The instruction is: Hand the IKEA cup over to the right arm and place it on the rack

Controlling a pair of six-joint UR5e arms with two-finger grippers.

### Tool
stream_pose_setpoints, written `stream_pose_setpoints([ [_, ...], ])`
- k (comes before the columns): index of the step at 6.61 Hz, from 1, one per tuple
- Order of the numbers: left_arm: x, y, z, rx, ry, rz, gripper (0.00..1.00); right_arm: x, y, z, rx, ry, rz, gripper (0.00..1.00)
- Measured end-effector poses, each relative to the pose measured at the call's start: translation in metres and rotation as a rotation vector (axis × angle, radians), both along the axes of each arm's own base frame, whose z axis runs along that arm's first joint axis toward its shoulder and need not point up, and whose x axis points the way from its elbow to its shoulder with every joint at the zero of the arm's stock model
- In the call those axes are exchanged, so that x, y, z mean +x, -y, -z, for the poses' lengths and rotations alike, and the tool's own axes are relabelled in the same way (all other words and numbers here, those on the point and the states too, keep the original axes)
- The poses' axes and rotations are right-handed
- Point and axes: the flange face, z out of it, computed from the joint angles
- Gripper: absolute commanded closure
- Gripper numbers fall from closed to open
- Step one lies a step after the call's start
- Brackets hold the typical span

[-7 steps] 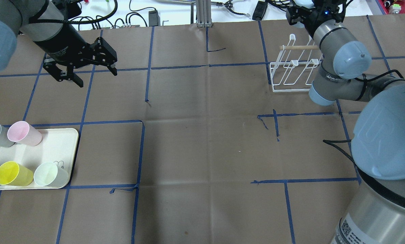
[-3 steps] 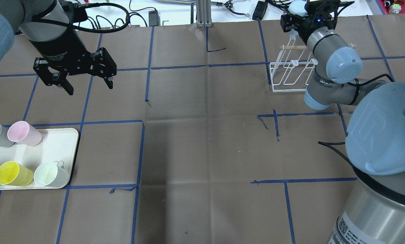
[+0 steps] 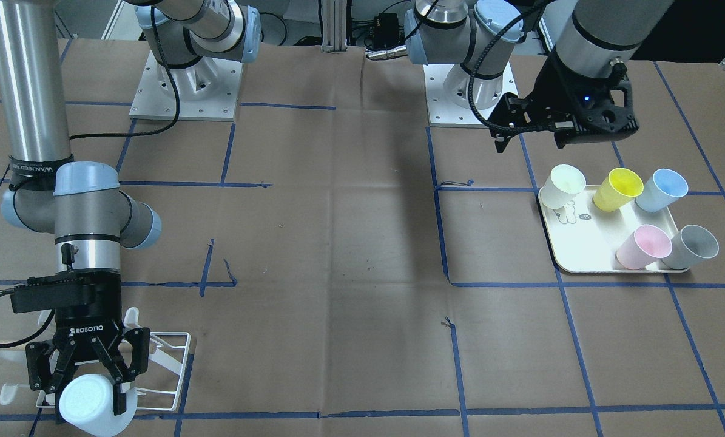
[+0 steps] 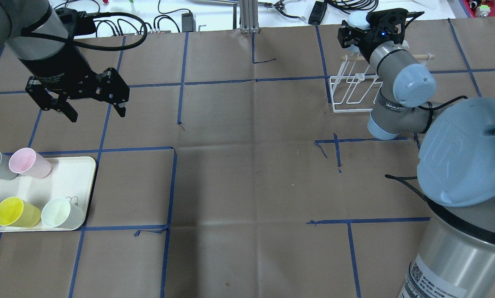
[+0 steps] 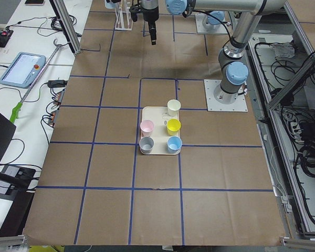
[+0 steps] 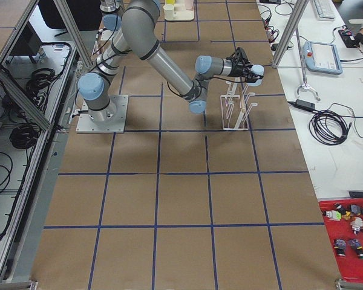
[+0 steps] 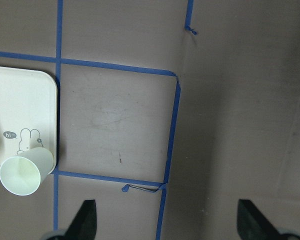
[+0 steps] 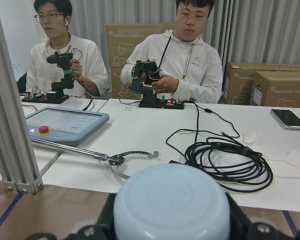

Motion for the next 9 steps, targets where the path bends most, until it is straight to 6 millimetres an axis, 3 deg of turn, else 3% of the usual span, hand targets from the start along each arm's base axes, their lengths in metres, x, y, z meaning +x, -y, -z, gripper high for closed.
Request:
stream_pose_setpoints([
  [1, 0.041, -0.012, 0.012, 0.027, -0.016, 0.015, 0.00, -0.001, 0.001, 0.004, 0.005, 0.002, -0.001, 0.01],
  [2, 0.080, -0.034, 0.029, 0.054, -0.042, 0.034, 0.01, -0.001, 0.001, 0.004, 0.006, 0.003, -0.005, 0.01],
  [4, 0.129, -0.085, 0.059, 0.069, -0.083, 0.069, 0.01, -0.001, 0.001, 0.003, 0.011, 0.005, -0.005, 0.01],
  [6, 0.144, -0.117, 0.073, 0.055, -0.090, 0.074, 0.01, -0.002, 0.001, -0.002, 0.006, 0.005, -0.004, 0.01],
  [8, 0.150, -0.117, 0.087, 0.044, -0.070, 0.082, 0.01, 0.000, -0.002, -0.024, -0.030, 0.000, -0.012, 0.01],
  [9, 0.155, -0.112, 0.103, 0.035, -0.052, 0.087, 0.01, 0.006, -0.008, -0.048, -0.065, -0.005, -0.021, 0.00],
])
